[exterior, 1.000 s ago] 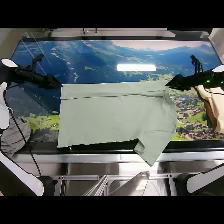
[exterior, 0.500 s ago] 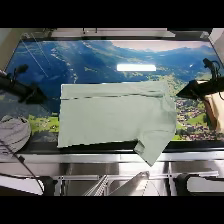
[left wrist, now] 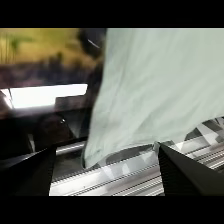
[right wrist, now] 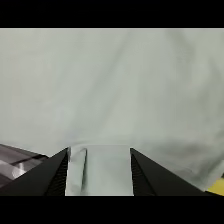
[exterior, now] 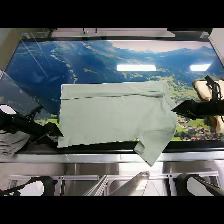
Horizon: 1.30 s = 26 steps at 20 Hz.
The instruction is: Fold the shirts.
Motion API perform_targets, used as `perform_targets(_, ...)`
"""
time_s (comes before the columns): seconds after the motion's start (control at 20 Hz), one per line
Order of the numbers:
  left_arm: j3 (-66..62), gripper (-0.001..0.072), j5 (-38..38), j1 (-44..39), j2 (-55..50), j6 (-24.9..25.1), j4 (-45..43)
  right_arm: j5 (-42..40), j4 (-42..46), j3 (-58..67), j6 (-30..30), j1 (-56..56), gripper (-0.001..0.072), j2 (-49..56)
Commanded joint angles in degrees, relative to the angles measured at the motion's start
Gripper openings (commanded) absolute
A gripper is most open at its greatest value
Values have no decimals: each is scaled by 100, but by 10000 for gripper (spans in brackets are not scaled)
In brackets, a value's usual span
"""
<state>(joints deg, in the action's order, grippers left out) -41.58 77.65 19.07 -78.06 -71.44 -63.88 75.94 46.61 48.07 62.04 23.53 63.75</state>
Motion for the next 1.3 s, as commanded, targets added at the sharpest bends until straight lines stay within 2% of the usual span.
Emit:
perform_targets(0.0,354,690,-573,-203,42,0,-157,57,-33,-122,33,0,430,-179)
perform_targets(0.05,350,616,-688,-267,17,11,-59,96,-28,-122,35,9,430,-192)
perform_targets(0.15,343,325,-1027,-369,-114,264,372,192,-22,-131,37,17,428,-212)
perform_targets(0.2,345,146,-1119,-407,-229,490,680,302,0,-146,85,50,397,-225)
perform_targets(0.25,343,20,-1143,-415,-376,634,1001,400,136,-184,229,105,271,-249)
perform_targets(0.3,343,19,-1108,-415,-511,754,1237,413,404,-260,538,181,261,-297)
perform_targets(0.4,315,19,-831,-415,-726,916,1513,490,1224,-595,1515,431,276,-487)
perform_targets(0.45,221,19,-597,-417,-811,1029,1471,509,1384,-815,1718,522,366,-592)
perform_targets(0.5,111,18,-376,-415,-861,1040,1434,509,1381,-1084,1797,597,421,-697)
perform_targets(0.65,-227,18,-188,-417,-852,1036,1443,275,1384,-1888,2111,629,434,-798)
perform_targets(0.75,-442,18,-107,-417,-852,988,1443,-240,1325,-2446,2236,627,441,-721)
perform_targets(0.85,-564,17,-15,-417,-852,988,1440,-675,1069,-2894,2057,627,441,-538)
perform_targets(0.95,-610,18,15,-417,-852,988,1443,-1075,439,-3187,1331,627,441,-289)
perform_targets(1.2,-605,17,44,-417,-852,944,1443,-953,-1137,-3276,39,625,429,367)
perform_targets(1.25,-605,17,39,-417,-852,944,1443,-953,-1268,-3274,-144,627,376,389)
